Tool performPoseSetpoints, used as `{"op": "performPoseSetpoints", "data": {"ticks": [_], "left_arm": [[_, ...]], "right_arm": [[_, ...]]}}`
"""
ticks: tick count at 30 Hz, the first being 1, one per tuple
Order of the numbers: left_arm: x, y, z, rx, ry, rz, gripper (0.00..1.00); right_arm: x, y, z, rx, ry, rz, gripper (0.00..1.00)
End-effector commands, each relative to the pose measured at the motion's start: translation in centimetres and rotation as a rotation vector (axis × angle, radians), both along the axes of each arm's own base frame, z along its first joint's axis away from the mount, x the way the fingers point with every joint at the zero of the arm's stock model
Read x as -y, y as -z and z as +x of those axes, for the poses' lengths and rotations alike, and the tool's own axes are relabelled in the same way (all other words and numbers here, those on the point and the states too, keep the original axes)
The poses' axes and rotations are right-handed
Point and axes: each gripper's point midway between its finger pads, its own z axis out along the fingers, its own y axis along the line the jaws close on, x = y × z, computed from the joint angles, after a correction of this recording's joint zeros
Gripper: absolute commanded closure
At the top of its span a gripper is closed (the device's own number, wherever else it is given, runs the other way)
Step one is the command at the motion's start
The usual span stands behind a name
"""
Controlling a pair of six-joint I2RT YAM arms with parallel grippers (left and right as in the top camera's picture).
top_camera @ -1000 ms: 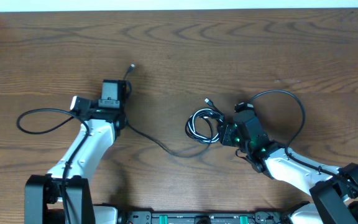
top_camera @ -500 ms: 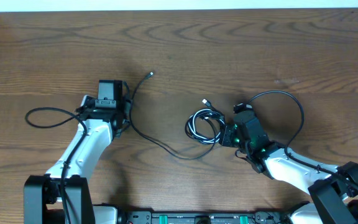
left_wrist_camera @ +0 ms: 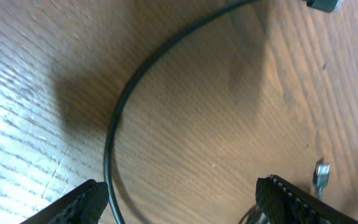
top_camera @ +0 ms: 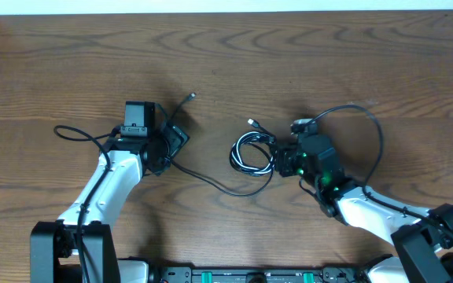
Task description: Untangle cables
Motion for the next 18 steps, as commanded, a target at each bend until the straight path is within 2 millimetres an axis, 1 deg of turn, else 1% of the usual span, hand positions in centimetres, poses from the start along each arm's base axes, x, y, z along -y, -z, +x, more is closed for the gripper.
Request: {"op": "performPoseSetpoints", "data": {"ticks": [1,2,4,6,8,10,12,15,17,18], "left_arm": [[0.4,0.0,-0.4,-0.012,0.048,-0.011,0.2],[0.4,0.1,-0.6,-0.022,0.049,-0.011,0.2],[0.5,0.2,-1.1,-0.041,0.052,-0.01,0.2],[0.8,0.3,-1.5,-0.056,0.059,-0.01,0.2],[1.1,0.5,-1.9,-0.078,0.053,-0.016,0.2],[1.6,0.7,-2.5,-0.107,0.042,-0.023,0.2],[1.6,0.9,-3.1,-0.141,0.011,-0.014,0.2],[0.7,1.1,-3.5,-0.163,-0.041,0.022,0.2],[0.0,0.8,-3.4,-0.156,-0.061,0.027,0.19],[-0.3,0.6,-3.4,-0.151,-0.072,0.025,0.2]], "right_arm": [[1.0,-2.1,1.0,0.063,0.025,0.018,0.45],[0.7,-3.0,1.0,0.073,0.007,0.049,0.46],[-1.1,-4.9,0.1,0.089,-0.097,0.135,0.45],[-3.4,-6.6,-1.7,0.101,-0.252,0.213,0.42],[-5.5,-7.4,-3.6,0.14,-0.419,0.226,0.41],[-7.0,-6.9,-4.8,0.181,-0.511,0.17,0.38],[-7.8,-5.9,-5.1,0.205,-0.521,0.098,0.32],[-9.2,-4.3,-5.5,0.231,-0.521,0.01,0.23],[-10.0,-3.4,-5.8,0.234,-0.523,-0.018,0.17],[-10.3,-2.8,-5.9,0.228,-0.523,-0.032,0.15]]}}
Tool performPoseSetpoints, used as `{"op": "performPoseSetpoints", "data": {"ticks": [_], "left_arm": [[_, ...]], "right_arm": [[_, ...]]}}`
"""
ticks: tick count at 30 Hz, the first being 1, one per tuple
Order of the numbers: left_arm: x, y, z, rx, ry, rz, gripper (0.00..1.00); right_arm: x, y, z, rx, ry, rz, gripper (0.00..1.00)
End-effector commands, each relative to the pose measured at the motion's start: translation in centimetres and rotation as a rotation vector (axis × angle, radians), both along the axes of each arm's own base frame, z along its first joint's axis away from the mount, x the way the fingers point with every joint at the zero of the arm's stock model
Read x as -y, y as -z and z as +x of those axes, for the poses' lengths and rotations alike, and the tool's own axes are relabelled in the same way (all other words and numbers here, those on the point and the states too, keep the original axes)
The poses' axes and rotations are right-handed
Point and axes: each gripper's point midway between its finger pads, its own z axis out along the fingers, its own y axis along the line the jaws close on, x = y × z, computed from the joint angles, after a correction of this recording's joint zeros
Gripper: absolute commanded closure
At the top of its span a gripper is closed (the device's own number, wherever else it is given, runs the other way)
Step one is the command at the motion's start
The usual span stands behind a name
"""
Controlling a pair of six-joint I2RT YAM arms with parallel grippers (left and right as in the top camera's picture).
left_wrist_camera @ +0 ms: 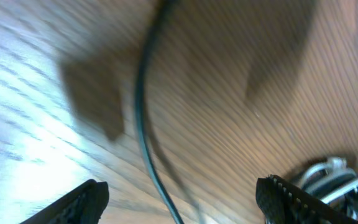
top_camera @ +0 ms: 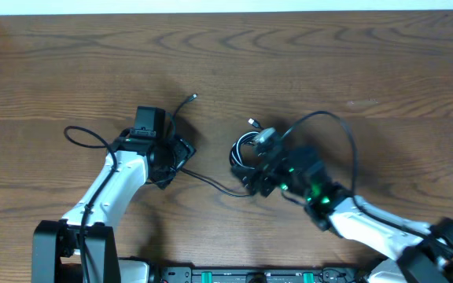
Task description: Untangle cables
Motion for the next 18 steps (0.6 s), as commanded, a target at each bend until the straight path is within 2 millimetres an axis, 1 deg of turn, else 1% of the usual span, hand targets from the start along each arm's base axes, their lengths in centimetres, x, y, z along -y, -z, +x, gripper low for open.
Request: {"op": "performPoseSetpoints", "data": {"ticks": [1,4,6,8,10,11,12,13,14,15,16,17,18], "left_arm": [[-1.7,-0.9,0.5,0.024,-0.075,0.032,0.2],[-2.9,-2.0,0.6,0.052,-0.115,0.03,0.19],[-3.5,-3.0,0.5,0.077,-0.133,0.03,0.19],[-3.9,-3.9,0.5,0.11,-0.123,0.039,0.2],[-4.4,-4.6,0.2,0.13,-0.127,0.066,0.2],[-4.7,-4.9,0.0,0.135,-0.133,0.083,0.19],[-5.0,-5.1,-0.2,0.138,-0.139,0.098,0.2],[-5.2,-5.3,-0.4,0.139,-0.143,0.111,0.2],[-5.4,-5.5,-0.6,0.14,-0.146,0.12,0.2],[-5.5,-5.6,-0.8,0.139,-0.148,0.126,0.2],[-5.5,-5.7,-1.0,0.137,-0.149,0.13,0.2],[-5.6,-5.7,-1.2,0.132,-0.149,0.132,0.2],[-5.6,-5.7,-1.4,0.127,-0.149,0.133,0.2]], "right_arm": [[-0.2,2.2,0.3,0.045,0.025,-0.103,0.14],[-0.7,4.0,0.8,0.026,0.042,-0.155,0.15],[-1.1,5.1,1.2,0.01,0.046,-0.181,0.21],[-1.9,6.3,1.6,-0.015,0.037,-0.215,0.24],[-2.7,7.5,1.6,-0.05,0.015,-0.259,0.28],[-3.0,8.0,1.5,-0.065,0.004,-0.282,0.32],[-3.3,8.4,1.5,-0.077,-0.007,-0.302,0.39],[-3.5,8.5,1.5,-0.089,-0.011,-0.316,0.47],[-3.7,8.4,1.6,-0.098,-0.013,-0.323,0.57],[-3.8,8.2,1.7,-0.102,-0.013,-0.327,0.7],[-4.0,7.8,1.9,-0.105,-0.009,-0.322,0.82],[-4.2,7.3,2.2,-0.118,0.006,-0.309,0.92],[-4.4,6.4,2.6,-0.134,0.031,-0.285,0.99]]}}
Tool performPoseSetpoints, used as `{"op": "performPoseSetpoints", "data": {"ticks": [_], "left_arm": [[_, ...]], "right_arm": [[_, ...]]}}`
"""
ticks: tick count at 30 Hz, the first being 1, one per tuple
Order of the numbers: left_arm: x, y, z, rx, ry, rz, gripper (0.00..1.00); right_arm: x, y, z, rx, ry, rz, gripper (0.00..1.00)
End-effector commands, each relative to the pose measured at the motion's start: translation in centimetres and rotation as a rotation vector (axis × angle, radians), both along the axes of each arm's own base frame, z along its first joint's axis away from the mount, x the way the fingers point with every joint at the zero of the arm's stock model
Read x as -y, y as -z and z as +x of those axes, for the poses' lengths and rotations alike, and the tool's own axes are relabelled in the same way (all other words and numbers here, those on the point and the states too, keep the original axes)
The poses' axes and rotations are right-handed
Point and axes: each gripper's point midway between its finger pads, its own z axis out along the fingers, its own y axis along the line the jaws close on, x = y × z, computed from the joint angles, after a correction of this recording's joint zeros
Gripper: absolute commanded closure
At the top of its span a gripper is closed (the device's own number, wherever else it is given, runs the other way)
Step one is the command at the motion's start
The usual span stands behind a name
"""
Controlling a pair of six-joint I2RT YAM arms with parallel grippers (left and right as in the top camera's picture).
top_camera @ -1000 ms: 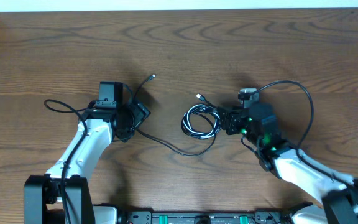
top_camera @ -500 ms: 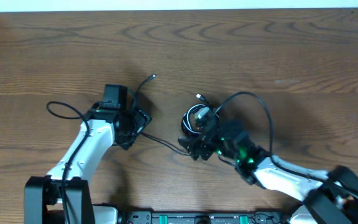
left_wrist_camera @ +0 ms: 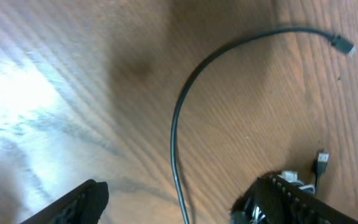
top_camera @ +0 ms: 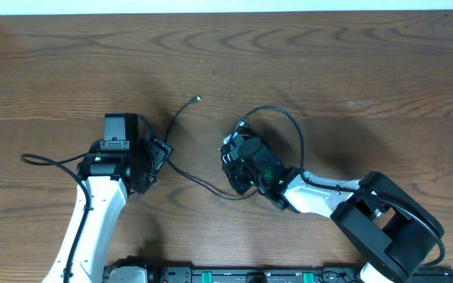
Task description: Untangle cables
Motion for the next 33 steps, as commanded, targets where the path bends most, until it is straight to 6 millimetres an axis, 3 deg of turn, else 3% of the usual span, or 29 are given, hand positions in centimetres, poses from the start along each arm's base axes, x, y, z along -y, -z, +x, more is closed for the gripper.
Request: {"op": "performPoseSetpoints", "data": {"ticks": [1,5,8,11,14,18,23,30,33], "left_arm": [[-0.8,-0.3,-0.2,0.002,-0.009,0.042,0.19],[-0.8,-0.2,-0.4,-0.007,-0.009,0.041,0.2],[-0.2,-0.3,-0.2,0.004,0.031,0.024,0.2],[1.9,-1.2,0.9,0.095,0.239,-0.026,0.2],[4.8,-2.7,1.7,0.209,0.444,-0.118,0.19],[7.4,-4.3,1.6,0.3,0.585,-0.23,0.2],[9.0,-5.5,1.3,0.376,0.706,-0.297,0.2],[9.6,-6.0,1.2,0.411,0.753,-0.311,0.2],[10.3,-6.3,1.4,0.432,0.779,-0.308,0.2]], "right_arm": [[-0.8,-2.6,1.4,-0.017,0.074,0.063,0.99],[-0.4,-8.3,3.0,-0.062,0.184,0.219,0.99],[0.2,-13.7,3.4,-0.055,0.175,0.364,0.99],[0.8,-18.7,2.7,-0.026,0.111,0.481,0.99],[1.7,-22.0,1.7,-0.053,0.091,0.571,0.99],[3.5,-23.0,0.7,-0.233,0.172,0.644,0.99],[4.5,-24.5,-0.6,-0.353,0.059,0.725,0.99],[7.7,-25.6,-1.4,-0.574,-0.026,0.829,0.99],[8.6,-24.9,-0.9,-0.622,-0.007,0.843,0.99]]}}
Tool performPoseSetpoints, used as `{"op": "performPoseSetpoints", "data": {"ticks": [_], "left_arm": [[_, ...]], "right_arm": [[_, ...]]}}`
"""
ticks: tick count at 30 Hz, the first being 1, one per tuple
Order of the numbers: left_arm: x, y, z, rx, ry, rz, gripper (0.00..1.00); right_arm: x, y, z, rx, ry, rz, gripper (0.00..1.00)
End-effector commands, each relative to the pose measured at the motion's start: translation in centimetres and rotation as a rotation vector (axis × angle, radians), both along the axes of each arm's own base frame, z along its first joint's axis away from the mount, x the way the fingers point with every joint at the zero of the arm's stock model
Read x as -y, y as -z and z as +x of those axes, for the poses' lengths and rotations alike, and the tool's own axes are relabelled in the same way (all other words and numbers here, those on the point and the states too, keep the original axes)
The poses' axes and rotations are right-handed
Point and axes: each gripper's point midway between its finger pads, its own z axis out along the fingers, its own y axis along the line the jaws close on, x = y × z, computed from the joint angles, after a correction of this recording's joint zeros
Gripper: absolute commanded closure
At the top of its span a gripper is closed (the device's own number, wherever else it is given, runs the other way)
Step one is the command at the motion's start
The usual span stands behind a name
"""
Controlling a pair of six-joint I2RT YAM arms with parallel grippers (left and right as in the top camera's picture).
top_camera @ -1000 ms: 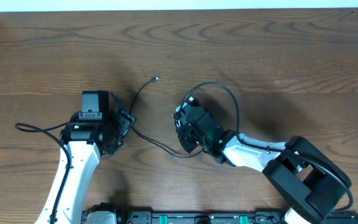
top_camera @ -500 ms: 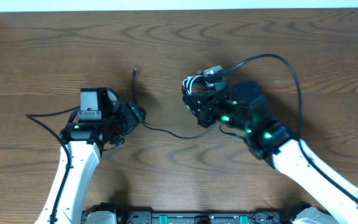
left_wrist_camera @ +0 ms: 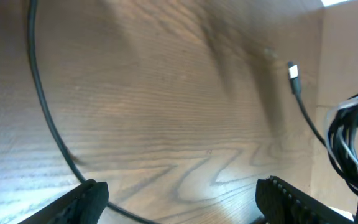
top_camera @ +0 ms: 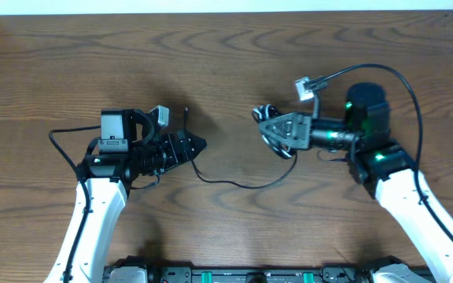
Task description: Untangle cables
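A thin black cable [top_camera: 241,186] trails across the wood from beside my left gripper [top_camera: 199,144] to a small coil of cable [top_camera: 278,143]. My right gripper [top_camera: 267,126] points left and is shut on that coil, holding it a little above the table. In the left wrist view the left gripper [left_wrist_camera: 179,194] stands open close to the table. The black cable [left_wrist_camera: 45,118] runs past its left finger [left_wrist_camera: 86,199] without being gripped. A loose plug end [left_wrist_camera: 293,71] and the coil [left_wrist_camera: 352,146] show at the right.
A wooden table [top_camera: 226,55] carries everything. Each arm's own camera cable arcs off its wrist, with a white plug [top_camera: 303,86] above the right gripper and another [top_camera: 160,115] by the left wrist. The table's pale far edge [top_camera: 226,6] runs along the top.
The right arm has swung out to the right, and its gripper now holds the coil further right and higher. The left gripper has turned to point right, closer to the coil.
The coil first lay mid-table with the right gripper just right of it and the left gripper open over the loose cable. The right gripper then stood on the coil at two moments. Now the coil is with that gripper, and the loose cable stretches out between the arms.
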Motion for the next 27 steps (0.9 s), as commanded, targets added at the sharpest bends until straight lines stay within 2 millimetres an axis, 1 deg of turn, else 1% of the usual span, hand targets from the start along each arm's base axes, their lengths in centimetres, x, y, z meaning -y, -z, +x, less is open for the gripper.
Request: {"op": "performPoseSetpoints", "data": {"ticks": [1,2,5,7,11,15,18,20,22,23,25,27], "left_arm": [[1.3,-1.0,0.0,0.057,0.064,-0.018,0.2],[1.5,-1.0,0.2,0.052,0.051,-0.011,0.2],[1.0,0.3,1.1,-0.017,-0.101,0.075,0.2],[1.2,0.6,1.6,0.001,-0.142,0.135,0.2],[3.7,-0.4,3.1,0.171,-0.122,0.243,0.21],[7.0,-2.0,3.4,0.327,-0.087,0.296,0.21],[8.4,-2.5,2.9,0.377,-0.083,0.325,0.21],[9.3,-2.6,2.2,0.387,-0.059,0.318,0.21],[10.2,-3.2,0.9,0.407,-0.024,0.298,0.21],[10.4,-4.0,0.0,0.438,-0.013,0.282,0.21],[9.8,-5.4,-1.1,0.489,-0.034,0.276,0.21],[8.2,-7.1,-2.4,0.545,-0.078,0.275,0.21]], "right_arm": [[0.4,-0.1,-1.4,-0.114,-0.105,0.072,0.99],[0.5,0.3,-1.2,-0.142,-0.096,0.073,0.99],[0.7,1.3,-0.7,-0.214,-0.081,0.074,0.99],[0.6,1.6,-0.6,-0.235,-0.08,0.074,0.99],[1.2,1.7,-0.1,-0.272,-0.058,0.084,0.99],[3.1,1.6,1.0,-0.298,-0.006,0.105,0.99],[4.6,1.2,1.5,-0.302,0.009,0.13,0.99],[5.4,1.0,1.6,-0.303,0.012,0.144,0.99],[6.2,0.8,1.8,-0.302,0.022,0.155,0.99],[6.7,0.8,2.1,-0.301,0.034,0.159,0.99],[7.2,0.8,2.3,-0.3,0.049,0.162,0.99],[7.5,0.8,2.5,-0.296,0.06,0.163,0.99]]}}
